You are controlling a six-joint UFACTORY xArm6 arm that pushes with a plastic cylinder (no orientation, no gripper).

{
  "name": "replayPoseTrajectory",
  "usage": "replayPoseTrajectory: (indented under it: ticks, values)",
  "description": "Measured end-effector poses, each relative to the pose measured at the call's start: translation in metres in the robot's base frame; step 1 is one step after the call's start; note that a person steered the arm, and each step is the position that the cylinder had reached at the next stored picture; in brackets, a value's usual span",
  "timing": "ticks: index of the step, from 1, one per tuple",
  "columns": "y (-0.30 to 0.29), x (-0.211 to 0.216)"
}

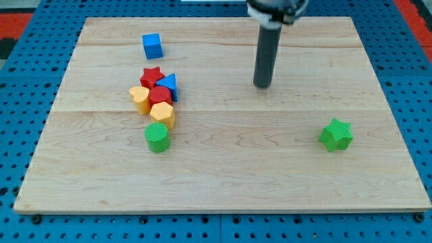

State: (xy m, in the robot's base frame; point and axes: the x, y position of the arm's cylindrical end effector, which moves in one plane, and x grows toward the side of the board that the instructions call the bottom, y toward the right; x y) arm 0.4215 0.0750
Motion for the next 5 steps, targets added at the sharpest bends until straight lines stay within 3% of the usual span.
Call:
replayPoseTrajectory:
  ticks: [1, 2, 3, 5]
  values:
    - [-0.036, 0.069]
    - [-0.112, 0.131]
    - [-0.185, 0.128]
    - [-0.161, 0.101]
